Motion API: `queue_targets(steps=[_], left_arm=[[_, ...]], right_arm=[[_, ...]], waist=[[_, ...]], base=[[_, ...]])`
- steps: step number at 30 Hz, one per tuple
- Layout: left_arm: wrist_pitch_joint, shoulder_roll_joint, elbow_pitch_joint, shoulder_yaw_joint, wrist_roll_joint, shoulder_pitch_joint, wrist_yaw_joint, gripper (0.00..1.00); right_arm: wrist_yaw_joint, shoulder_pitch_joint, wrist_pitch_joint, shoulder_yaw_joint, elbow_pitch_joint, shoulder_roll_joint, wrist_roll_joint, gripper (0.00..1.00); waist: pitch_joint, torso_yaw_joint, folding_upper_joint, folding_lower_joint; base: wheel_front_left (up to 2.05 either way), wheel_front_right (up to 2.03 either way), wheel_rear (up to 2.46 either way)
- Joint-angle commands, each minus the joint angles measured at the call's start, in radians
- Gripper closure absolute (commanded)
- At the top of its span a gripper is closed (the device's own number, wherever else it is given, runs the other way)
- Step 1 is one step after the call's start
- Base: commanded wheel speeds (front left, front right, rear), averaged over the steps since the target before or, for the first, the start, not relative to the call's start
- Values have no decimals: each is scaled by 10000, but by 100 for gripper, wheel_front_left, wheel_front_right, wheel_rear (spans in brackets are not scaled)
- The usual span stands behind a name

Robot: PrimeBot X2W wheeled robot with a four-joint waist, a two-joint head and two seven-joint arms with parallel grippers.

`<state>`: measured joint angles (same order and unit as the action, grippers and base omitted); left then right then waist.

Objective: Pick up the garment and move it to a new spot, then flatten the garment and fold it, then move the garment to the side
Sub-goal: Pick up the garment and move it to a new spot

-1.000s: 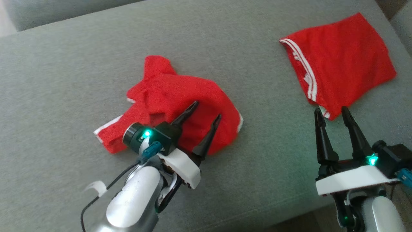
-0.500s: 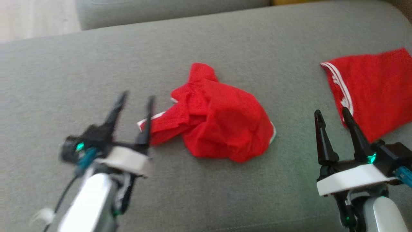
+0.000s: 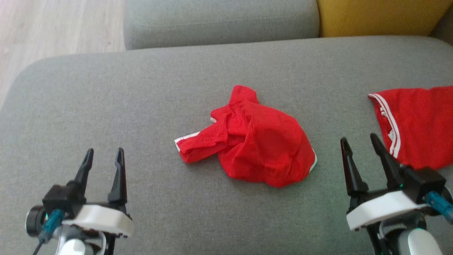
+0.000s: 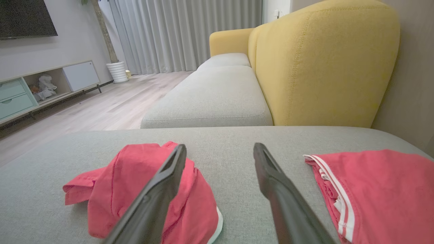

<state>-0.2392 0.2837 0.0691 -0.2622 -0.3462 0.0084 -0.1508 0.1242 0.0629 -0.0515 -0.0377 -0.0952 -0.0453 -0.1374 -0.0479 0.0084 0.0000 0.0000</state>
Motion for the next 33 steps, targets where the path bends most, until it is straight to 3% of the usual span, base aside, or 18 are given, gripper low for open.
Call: queue_targets(steps=[1,15,33], left_arm=[[55,284,-540,348,-40,-167,-109,0],[436,444,-1689,87,14,1055,-405,0],[461,530,-1856,5,72,1054,-578,0]], right_arm=[[65,-15,-54,-262,-417,-59,84,0],[65,647,-380,-300,-701,-157,123,0],[65,742,-585,-296,-964,-194,193,0]], waist=[[190,24,0,0],[850,-129,0,0],[836,-42,0,0]], base=[[0,0,0],[0,0,0],[0,0,0]])
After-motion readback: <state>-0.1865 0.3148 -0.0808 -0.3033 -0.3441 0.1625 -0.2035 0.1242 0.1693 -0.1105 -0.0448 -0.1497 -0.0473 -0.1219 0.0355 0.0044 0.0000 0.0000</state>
